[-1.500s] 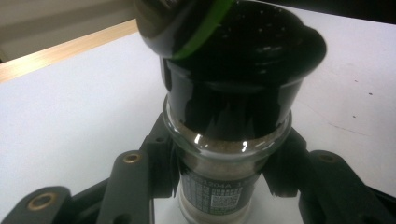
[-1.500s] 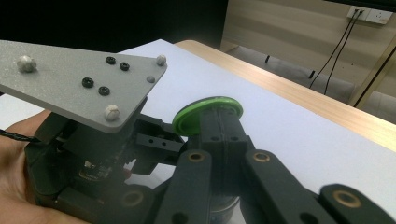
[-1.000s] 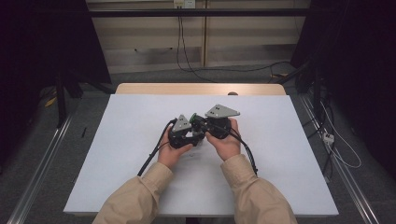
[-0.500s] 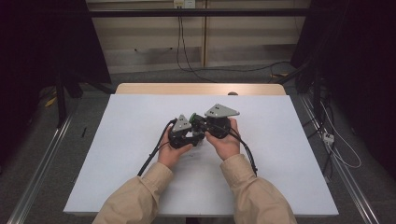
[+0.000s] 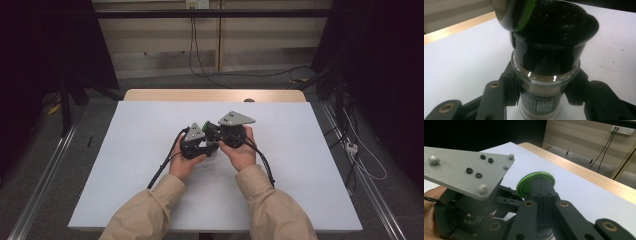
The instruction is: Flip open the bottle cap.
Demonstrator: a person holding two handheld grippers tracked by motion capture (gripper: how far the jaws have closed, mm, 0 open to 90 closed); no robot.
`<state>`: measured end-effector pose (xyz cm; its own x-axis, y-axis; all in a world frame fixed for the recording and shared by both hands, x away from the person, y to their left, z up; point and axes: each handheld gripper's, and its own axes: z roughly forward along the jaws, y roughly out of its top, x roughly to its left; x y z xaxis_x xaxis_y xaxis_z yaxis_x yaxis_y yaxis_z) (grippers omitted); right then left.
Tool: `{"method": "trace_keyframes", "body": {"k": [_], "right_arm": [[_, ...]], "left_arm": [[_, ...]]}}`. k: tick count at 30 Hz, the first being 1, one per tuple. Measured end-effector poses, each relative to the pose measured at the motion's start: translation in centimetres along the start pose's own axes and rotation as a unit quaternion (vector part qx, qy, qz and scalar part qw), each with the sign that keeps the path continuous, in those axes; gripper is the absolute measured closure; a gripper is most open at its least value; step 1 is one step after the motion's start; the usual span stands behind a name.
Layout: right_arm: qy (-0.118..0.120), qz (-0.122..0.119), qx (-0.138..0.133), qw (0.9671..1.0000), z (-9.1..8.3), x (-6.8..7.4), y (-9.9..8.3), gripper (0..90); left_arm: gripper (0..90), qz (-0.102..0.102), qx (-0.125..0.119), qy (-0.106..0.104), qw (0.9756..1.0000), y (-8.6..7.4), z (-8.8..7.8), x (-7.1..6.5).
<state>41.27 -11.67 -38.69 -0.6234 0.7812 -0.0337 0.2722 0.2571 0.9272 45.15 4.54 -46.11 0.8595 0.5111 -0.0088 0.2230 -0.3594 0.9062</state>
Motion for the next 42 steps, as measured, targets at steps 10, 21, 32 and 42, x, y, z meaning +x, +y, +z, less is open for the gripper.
{"method": "trace_keyframes", "body": {"k": [10, 21, 32, 42], "right_arm": [[-0.003, 0.001, -0.002, 1.0, 0.3, 0.1, 0.1, 90.0], [-0.003, 0.002, -0.002, 1.0, 0.3, -0.3, 0.1, 90.0], [-0.009, 0.012, -0.007, 0.9999, -0.2, -0.6, -0.1, 80.2], [-0.001, 0.039, -0.007, 0.9992, -0.8, -0.7, -0.6, 59.5]], "left_arm": [[53.3, 0.004, 0.0, 0.002, 1.0, 0.0, 0.0, 0.0], [53.1, 0.003, -0.002, 0.003, 1.0, 0.0, 0.0, -0.1], [40.0, -0.012, 0.016, 0.009, 0.9998, 0.3, -0.6, -0.1], [20.2, -0.029, 0.023, -0.001, 0.9993, 0.9, -2.0, -0.1]]}}
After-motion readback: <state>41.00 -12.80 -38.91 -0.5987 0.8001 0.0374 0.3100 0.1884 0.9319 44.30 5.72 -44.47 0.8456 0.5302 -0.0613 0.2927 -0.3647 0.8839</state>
